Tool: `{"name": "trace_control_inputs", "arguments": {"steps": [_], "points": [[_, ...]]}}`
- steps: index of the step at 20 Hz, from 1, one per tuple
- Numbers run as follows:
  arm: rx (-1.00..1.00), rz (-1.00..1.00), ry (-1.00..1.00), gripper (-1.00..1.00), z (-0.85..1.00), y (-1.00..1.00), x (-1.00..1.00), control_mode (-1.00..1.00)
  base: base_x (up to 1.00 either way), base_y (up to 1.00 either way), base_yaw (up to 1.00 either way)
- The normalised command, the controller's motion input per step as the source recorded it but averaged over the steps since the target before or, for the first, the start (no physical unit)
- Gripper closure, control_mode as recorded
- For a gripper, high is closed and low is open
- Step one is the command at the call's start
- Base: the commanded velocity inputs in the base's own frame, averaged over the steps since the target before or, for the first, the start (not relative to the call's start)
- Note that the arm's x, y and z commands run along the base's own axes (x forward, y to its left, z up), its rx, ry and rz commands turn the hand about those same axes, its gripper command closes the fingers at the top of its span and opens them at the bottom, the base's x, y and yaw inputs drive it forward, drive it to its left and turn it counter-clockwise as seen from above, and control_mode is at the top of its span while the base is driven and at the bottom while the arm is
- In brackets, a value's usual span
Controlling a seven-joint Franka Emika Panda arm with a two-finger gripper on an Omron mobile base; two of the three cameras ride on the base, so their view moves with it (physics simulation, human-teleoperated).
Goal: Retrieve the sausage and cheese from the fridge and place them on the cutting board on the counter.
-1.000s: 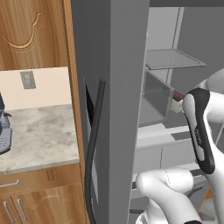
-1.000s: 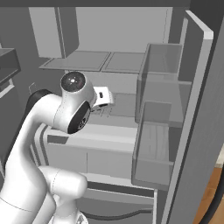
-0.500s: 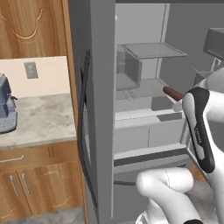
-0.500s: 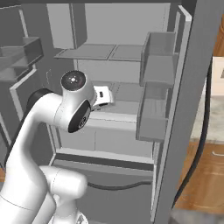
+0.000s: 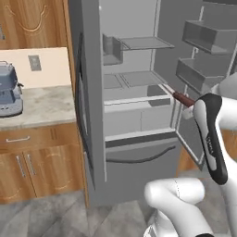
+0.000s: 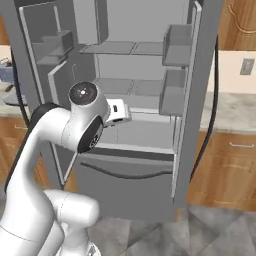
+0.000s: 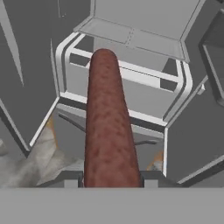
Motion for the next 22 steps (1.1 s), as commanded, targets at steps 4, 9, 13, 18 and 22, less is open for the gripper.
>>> {"name": "trace_control_inputs", "arguments": {"steps": [4,9,13,18,22], "points": [[0.00,0.00,0.00,1.00,0.00,0.00,0.00,1.00,-0.79,0.01,-0.20],[0.00,0.00,0.00,1.00,0.00,0.00,0.00,1.00,-0.50,0.00,-0.68],[0.00,0.00,0.00,1.00,0.00,0.00,0.00,1.00,-0.40,0.00,-0.82],[0.00,0.00,0.00,1.00,0.00,0.00,0.00,1.00,-0.24,0.00,-0.84],[0.00,0.00,0.00,1.00,0.00,0.00,0.00,1.00,-0.01,0.00,-0.92]]}}
